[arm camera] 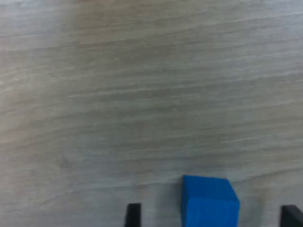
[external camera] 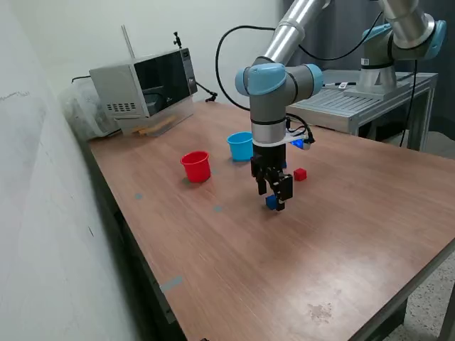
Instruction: Place red objects in the red bin, and blue objects in the blue bin.
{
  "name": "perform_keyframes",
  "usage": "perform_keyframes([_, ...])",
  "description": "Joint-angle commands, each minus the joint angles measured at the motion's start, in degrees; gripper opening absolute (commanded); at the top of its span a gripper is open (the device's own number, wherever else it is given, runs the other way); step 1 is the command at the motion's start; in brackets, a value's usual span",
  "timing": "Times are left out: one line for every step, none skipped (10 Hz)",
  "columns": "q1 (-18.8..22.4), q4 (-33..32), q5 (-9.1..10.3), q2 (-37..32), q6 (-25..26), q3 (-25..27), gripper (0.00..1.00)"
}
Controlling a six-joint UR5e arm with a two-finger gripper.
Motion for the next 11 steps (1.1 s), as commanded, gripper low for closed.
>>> perform_keyframes([-0.4, -0.4, 0.01, 0.0, 0.0, -0.1, 0.0])
perform_keyframes([-0.3, -0.4, 0.01, 0.0, 0.0, 0.0, 0.0])
perform_keyframes([-0.3, -0.4, 0.01, 0.0, 0.0, 0.0, 0.0])
perform_keyframes([-0.3, -0.4, 0.01, 0.0, 0.0, 0.1, 0.0])
perform_keyframes([-0.4, -0.4, 0.01, 0.0, 0.0, 0.1, 0.0])
perform_keyframes([-0.4, -0.4, 0.01, 0.0, 0.0, 0.1, 0.0])
perform_keyframes([-0.4, -0.4, 0.01, 0.0, 0.0, 0.2, 0.0])
perform_keyframes([-0.3, -0.3, -0.17, 0.0, -0.1, 0.6, 0.0])
perform_keyframes([0.0, -0.3, -0.95, -0.6, -0.2, 2.0, 0.0])
perform_keyframes([0.0, -0.4, -1.65, -5.0, -0.8, 5.1, 0.0])
perform_keyframes([-0.4, -0.2, -1.75, -8.5, -1.3, 7.0, 0.0])
